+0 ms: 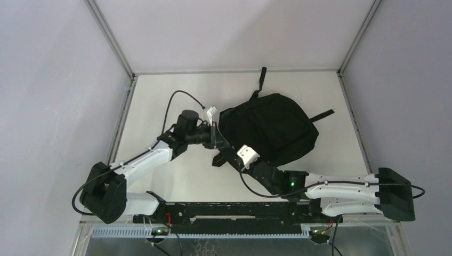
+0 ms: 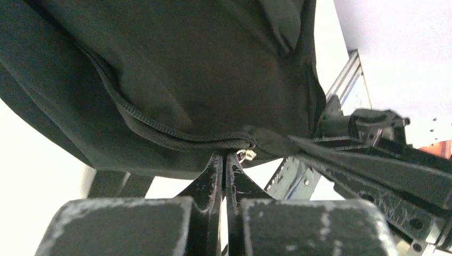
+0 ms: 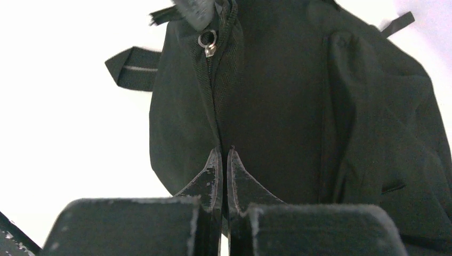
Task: Pack the student bag
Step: Zip the student bag at the center of the board.
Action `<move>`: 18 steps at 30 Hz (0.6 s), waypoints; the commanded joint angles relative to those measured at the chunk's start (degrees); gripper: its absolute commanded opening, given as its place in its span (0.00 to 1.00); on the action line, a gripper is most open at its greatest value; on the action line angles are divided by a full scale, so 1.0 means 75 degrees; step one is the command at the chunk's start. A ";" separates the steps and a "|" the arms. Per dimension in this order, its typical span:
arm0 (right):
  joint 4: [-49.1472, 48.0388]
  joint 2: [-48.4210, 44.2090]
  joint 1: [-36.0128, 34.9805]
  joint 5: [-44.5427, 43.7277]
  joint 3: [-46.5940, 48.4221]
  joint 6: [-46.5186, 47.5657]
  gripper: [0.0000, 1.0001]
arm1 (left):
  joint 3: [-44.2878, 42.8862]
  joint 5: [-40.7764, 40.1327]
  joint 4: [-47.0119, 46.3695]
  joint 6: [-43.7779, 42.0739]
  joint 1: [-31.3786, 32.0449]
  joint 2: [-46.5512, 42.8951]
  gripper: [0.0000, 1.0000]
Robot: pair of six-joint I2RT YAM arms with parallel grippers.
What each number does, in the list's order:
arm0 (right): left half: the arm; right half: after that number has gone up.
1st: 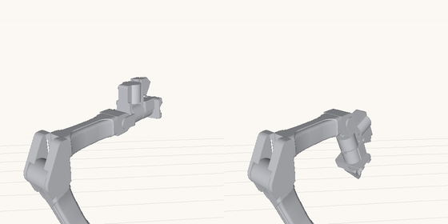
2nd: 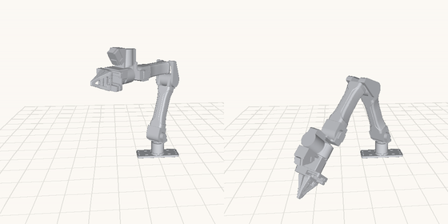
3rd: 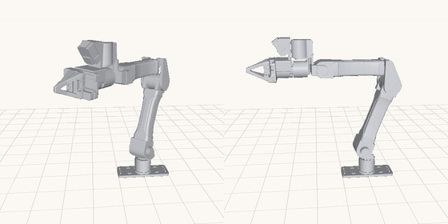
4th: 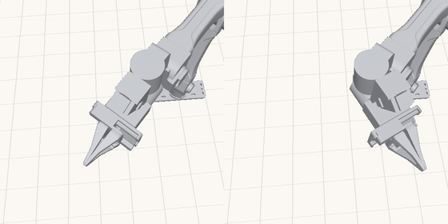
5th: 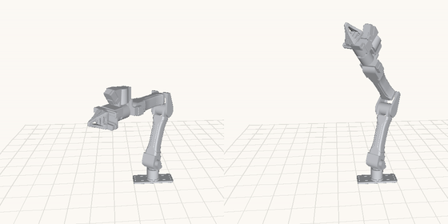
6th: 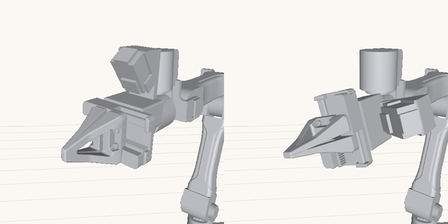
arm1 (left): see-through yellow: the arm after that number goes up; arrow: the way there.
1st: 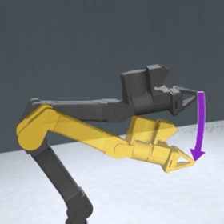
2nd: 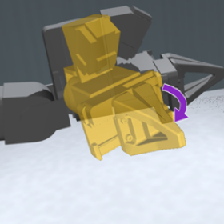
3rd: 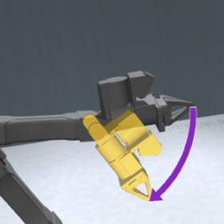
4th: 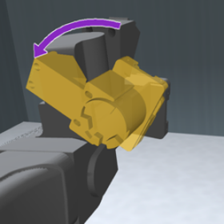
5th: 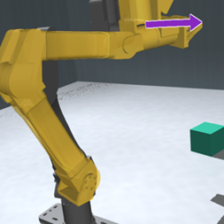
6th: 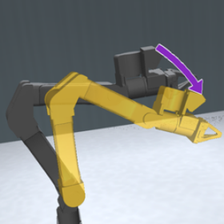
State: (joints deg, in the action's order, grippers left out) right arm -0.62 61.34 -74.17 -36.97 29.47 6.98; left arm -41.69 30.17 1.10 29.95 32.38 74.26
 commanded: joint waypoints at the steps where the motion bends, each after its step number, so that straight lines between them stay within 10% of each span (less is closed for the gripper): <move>1: 0.0427 -0.0389 -0.0266 -0.0560 -0.0063 -0.0089 0.00 | -0.1074 -0.1271 0.0568 -0.0467 -0.0766 0.0160 0.00; 16: 0.1011 -0.0504 -0.0306 -0.0999 -0.0239 0.0024 0.00 | -0.0878 -0.1447 0.1765 -0.0934 -0.1540 -0.0500 0.00; 17: 0.1015 -0.0544 -0.0315 -0.0922 -0.0218 0.0019 0.04 | -0.0809 -0.1233 0.1617 -0.0846 -0.1540 -0.0488 0.00; 18: 0.1183 -0.0602 -0.0317 -0.0592 -0.0106 0.0030 0.39 | -0.0760 -0.0989 0.1484 -0.0751 -0.1534 -0.0446 0.00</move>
State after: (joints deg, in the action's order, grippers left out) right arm 0.54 59.37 -76.18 -39.92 28.80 7.05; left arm -49.06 28.47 16.82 25.98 25.10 73.06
